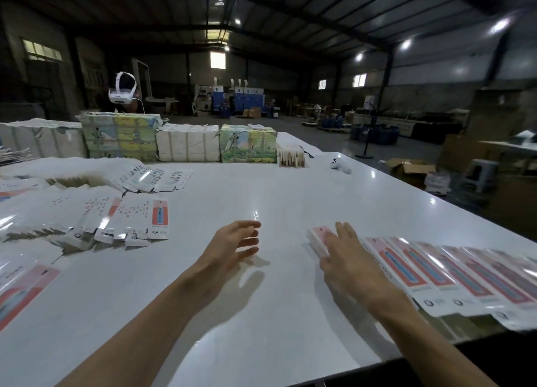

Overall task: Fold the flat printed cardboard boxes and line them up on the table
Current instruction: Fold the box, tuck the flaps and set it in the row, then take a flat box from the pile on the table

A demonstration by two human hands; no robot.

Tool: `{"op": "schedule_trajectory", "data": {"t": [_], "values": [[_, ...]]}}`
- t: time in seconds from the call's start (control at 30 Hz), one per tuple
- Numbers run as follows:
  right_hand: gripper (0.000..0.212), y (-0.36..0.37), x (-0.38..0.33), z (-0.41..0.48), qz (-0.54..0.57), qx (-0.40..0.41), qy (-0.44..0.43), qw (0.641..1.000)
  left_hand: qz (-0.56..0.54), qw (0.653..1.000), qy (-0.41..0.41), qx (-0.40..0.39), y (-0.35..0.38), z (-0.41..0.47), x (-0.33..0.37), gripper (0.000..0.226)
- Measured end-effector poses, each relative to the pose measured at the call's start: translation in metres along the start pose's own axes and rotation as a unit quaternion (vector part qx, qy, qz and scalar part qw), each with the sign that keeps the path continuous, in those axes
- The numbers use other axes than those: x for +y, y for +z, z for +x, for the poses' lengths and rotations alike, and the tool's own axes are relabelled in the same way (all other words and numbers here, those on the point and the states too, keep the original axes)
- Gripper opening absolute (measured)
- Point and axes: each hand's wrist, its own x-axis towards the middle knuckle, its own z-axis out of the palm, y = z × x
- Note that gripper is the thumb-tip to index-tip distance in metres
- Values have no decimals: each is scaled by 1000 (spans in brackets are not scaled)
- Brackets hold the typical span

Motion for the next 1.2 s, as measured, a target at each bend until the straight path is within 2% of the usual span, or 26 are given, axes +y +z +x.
{"op": "schedule_trajectory", "data": {"t": [0.13, 0.27, 0.37, 0.53, 0.63, 0.8, 0.87, 1.07, 1.2], "values": [[64, 0, 33, -15, -90, 20, 63, 994, 17, 1000, -6, -13, 4, -3, 0, 24], [69, -7, 51, -18, -114, 7, 68, 991, 22, 999, -17, -16, 5, -7, 5, 23], [64, -14, 47, -14, -120, 13, 58, 991, 49, 998, -11, -26, 4, -6, 7, 24], [44, -23, -11, 18, -28, 56, -38, 997, 49, 998, 8, -36, -1, -4, 1, 25], [33, -14, -58, 42, 30, 71, -102, 992, 54, 998, 15, -15, -3, -2, -1, 27], [28, 13, -108, 66, 128, 72, -140, 979, 86, 996, 22, -20, -3, -2, -2, 29], [27, 28, -114, 69, 161, 77, -137, 974, 98, 995, 24, -18, -4, 0, -1, 29], [16, 49, -102, 79, 218, 59, -158, 961, 128, 991, 28, -29, -1, 4, 0, 46], [14, 51, -99, 80, 229, 60, -163, 958, 118, 992, 25, -39, 4, 5, 3, 42]]}}
